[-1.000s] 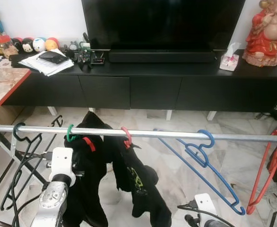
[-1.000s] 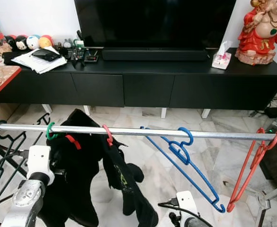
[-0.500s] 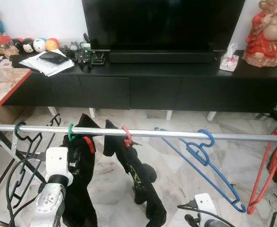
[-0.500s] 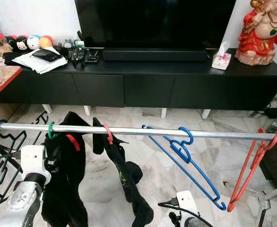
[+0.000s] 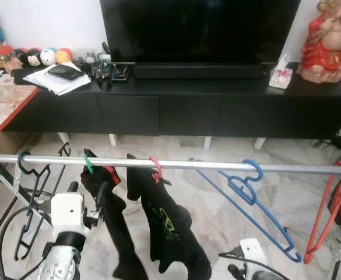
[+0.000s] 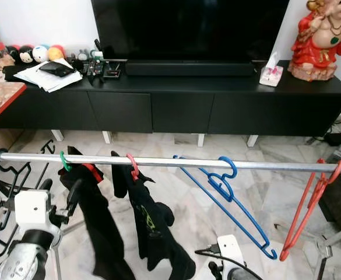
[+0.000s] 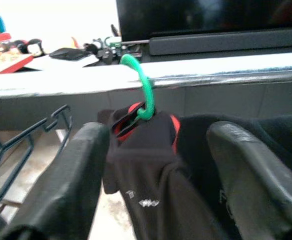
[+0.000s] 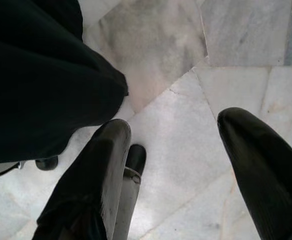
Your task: Hang hanger
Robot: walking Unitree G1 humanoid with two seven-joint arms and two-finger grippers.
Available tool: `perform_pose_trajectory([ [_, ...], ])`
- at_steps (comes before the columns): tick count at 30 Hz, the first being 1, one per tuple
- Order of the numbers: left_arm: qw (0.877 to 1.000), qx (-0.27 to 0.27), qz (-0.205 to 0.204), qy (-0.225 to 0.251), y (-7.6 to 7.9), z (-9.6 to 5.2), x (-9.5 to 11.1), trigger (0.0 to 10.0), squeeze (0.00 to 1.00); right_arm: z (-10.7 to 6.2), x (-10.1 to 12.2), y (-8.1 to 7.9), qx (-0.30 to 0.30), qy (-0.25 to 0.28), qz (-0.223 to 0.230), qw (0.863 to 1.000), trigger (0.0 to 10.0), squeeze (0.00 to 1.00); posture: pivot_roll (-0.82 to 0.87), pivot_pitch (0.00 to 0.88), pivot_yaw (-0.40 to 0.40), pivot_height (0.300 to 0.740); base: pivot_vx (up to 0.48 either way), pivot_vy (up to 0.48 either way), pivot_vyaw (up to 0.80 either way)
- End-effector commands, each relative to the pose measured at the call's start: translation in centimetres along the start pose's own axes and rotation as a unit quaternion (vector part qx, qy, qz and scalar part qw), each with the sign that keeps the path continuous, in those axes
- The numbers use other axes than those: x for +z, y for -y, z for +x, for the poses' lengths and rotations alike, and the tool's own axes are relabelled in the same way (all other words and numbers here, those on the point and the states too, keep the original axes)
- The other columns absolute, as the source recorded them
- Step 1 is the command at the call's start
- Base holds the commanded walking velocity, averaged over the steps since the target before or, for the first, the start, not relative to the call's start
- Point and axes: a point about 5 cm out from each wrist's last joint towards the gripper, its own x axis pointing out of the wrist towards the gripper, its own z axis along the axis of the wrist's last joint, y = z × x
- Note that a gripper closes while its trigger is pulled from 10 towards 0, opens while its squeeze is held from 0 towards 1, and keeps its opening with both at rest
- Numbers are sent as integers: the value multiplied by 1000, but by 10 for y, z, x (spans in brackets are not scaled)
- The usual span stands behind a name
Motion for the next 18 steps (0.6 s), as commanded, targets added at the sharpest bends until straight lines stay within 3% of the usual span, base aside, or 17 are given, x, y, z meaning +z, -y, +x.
perform_pose_trajectory([
  [1,1000,15,14,-23,-2,-11,-7,10000,1000,0,0,1,-2,0,2,1000,10000,0,-4,0,18,740,0,0,0],
  [2,999,19,22,-42,-3,-20,-12,10000,1000,0,0,1,-2,0,2,1000,10000,0,-3,0,18,740,0,0,0],
  [3,998,22,23,-49,-3,-24,-14,10000,894,0,0,1,-2,0,2,1000,10000,0,-3,0,18,740,0,0,0],
  [6,998,28,21,-60,-3,-30,-15,10000,894,0,0,1,-2,0,1,1000,10000,0,1,0,17,740,0,0,0],
  [7,997,36,22,-70,-4,-35,-18,10000,0,0,0,1,-2,0,1,1000,10000,0,4,0,18,740,0,0,0],
  [13,995,49,25,-85,-6,-43,-23,10000,0,0,0,1,-2,0,1,1000,10000,0,4,0,18,740,0,0,0],
  [15,978,53,50,-194,-15,-61,-71,10000,0,0,-1,0,-2,-1,2,1000,10000,0,1,0,23,740,0,0,0],
  [18,950,54,75,-297,-23,-73,-115,10000,0,0,-2,-1,-2,-1,3,1000,10000,0,-4,0,27,740,0,0,0],
])
